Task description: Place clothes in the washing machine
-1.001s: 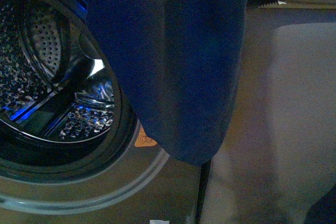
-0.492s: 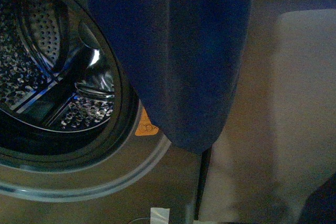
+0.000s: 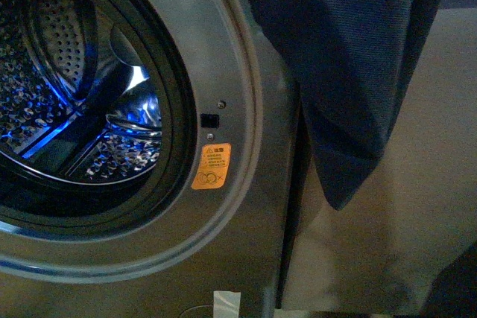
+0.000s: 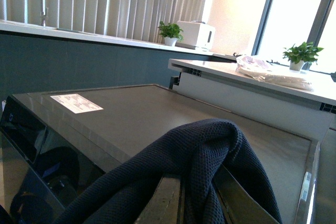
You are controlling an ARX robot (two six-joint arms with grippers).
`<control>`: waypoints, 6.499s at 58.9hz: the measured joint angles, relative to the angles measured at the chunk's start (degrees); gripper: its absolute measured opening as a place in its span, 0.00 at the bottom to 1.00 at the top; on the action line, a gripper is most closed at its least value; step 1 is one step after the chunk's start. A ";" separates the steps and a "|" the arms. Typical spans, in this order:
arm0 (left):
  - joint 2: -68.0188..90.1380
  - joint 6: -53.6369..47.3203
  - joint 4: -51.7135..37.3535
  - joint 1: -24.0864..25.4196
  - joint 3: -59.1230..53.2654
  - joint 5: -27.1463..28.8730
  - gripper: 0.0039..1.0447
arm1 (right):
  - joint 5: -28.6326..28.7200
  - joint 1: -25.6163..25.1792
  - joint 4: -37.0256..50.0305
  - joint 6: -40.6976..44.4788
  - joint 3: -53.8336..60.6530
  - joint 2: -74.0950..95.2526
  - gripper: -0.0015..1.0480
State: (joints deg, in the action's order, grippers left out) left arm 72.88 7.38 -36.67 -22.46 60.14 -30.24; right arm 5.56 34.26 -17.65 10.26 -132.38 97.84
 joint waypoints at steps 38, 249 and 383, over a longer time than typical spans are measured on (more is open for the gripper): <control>9.31 -26.93 6.82 -18.32 10.43 51.39 0.94 | -0.17 0.00 0.00 0.00 0.00 -0.02 0.05; 59.63 -8.52 -6.38 19.30 12.50 39.95 0.18 | -5.97 -33.11 25.90 -10.29 125.11 -82.25 0.02; -22.99 -6.95 -10.54 22.34 -58.14 30.25 0.03 | -5.66 -34.18 17.49 -10.25 132.02 -97.59 0.61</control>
State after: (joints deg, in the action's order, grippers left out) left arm 49.89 0.43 -47.20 -0.12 2.00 0.01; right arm -0.10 0.08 -0.16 0.01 -0.36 0.25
